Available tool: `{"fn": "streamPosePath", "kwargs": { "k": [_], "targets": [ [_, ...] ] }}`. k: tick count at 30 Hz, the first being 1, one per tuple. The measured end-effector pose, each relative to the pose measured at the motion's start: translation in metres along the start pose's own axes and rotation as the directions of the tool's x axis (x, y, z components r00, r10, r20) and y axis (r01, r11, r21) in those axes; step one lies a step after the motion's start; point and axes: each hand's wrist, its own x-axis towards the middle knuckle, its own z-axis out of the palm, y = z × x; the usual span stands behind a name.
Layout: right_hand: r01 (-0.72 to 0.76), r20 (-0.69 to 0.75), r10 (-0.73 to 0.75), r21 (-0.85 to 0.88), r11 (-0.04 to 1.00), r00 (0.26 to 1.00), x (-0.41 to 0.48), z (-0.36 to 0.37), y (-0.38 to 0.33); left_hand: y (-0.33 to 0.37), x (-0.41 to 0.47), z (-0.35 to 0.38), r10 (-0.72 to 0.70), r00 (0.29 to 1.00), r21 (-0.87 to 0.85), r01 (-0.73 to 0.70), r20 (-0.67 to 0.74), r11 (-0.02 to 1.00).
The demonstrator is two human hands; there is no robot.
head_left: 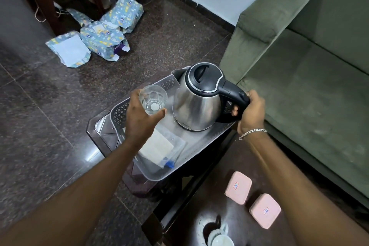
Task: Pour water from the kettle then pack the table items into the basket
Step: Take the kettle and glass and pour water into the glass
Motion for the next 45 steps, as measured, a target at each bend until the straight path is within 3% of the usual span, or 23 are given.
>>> {"fn": "streamPosePath", "kwargs": {
  "k": [5,17,23,33,41,45],
  "targets": [
    [-0.031,-0.07,0.038,0.108,0.994,0.997,-0.01,-0.004,-0.034,0.017,-0.003,-0.015,0.023,1.0,0.031,-0.023,0.011,0.999],
    [0.243,0.052,-0.252,0.143,0.959,0.966,-0.047,-0.084,-0.154,0.084,-0.066,-0.001,0.126,0.982,-0.016,-0.125,0.142,0.992],
    [0.311,0.087,-0.307,-0.041,0.949,0.948,-0.079,-0.17,-0.193,0.121,-0.137,0.043,0.144,0.959,-0.046,-0.136,0.243,0.99],
    [0.251,0.037,-0.255,-0.371,0.894,0.966,-0.131,-0.339,-0.209,0.146,-0.292,0.13,0.166,0.871,-0.173,-0.096,0.462,0.98],
    [0.18,0.02,-0.232,-0.696,0.695,0.973,-0.145,-0.426,-0.203,0.146,-0.388,0.185,0.165,0.808,-0.182,-0.073,0.566,0.981],
    [0.223,0.107,-0.238,-0.814,0.536,0.965,-0.147,-0.444,-0.193,0.136,-0.416,0.207,0.111,0.778,-0.139,-0.03,0.619,0.99]
  ]
}}
